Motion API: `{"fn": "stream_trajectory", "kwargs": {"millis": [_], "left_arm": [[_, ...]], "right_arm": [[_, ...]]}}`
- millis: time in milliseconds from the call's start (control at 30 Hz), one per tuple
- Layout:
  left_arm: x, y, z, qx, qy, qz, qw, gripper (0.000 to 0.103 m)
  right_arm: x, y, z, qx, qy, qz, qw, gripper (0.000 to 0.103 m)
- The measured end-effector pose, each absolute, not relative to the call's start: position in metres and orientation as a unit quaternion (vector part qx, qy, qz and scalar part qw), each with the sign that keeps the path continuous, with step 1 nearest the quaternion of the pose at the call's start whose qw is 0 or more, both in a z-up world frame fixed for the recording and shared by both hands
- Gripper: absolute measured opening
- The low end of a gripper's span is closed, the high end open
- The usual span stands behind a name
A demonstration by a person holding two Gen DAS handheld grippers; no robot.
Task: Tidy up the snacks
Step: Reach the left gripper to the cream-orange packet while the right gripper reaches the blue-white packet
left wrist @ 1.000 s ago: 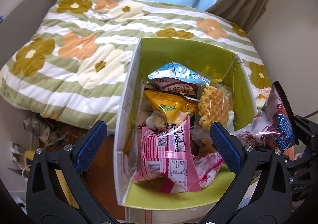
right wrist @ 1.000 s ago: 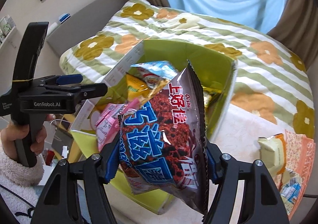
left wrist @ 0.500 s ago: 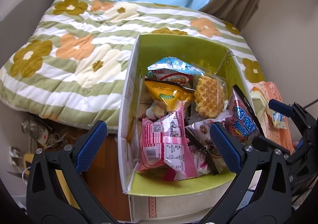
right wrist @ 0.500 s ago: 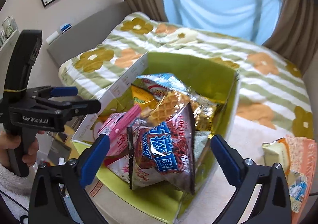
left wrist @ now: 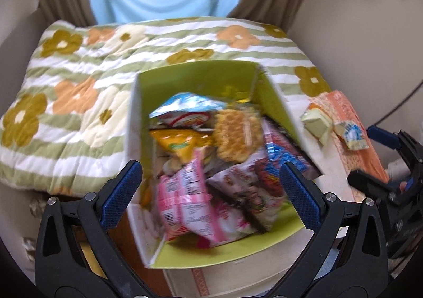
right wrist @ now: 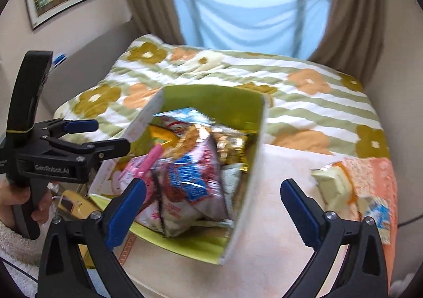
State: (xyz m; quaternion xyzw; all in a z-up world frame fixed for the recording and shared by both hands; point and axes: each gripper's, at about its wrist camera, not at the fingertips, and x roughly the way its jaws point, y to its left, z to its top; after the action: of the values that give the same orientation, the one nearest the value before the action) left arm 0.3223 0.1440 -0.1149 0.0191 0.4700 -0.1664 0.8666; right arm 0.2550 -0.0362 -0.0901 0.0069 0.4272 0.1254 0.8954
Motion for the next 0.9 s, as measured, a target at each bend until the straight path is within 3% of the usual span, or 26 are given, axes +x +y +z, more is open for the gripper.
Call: {"fn": "stream_trajectory", "kwargs": {"millis": [500, 900], "left_arm": [[0.330, -0.049, -0.094, 0.047, 0.463, -0.253, 0.848, 0.103], [0.374, -0.187, -0.185, -0.036, 0.548, -0.230, 0.804, 0.103]], "right_arm": [[0.240, -0.220, -0.093, 0.045, 0.424, -0.030, 0.904, 0.101], [0.258, -0.333, -0.154, 0.092, 0.498, -0.020, 0.862, 0.101]]}}
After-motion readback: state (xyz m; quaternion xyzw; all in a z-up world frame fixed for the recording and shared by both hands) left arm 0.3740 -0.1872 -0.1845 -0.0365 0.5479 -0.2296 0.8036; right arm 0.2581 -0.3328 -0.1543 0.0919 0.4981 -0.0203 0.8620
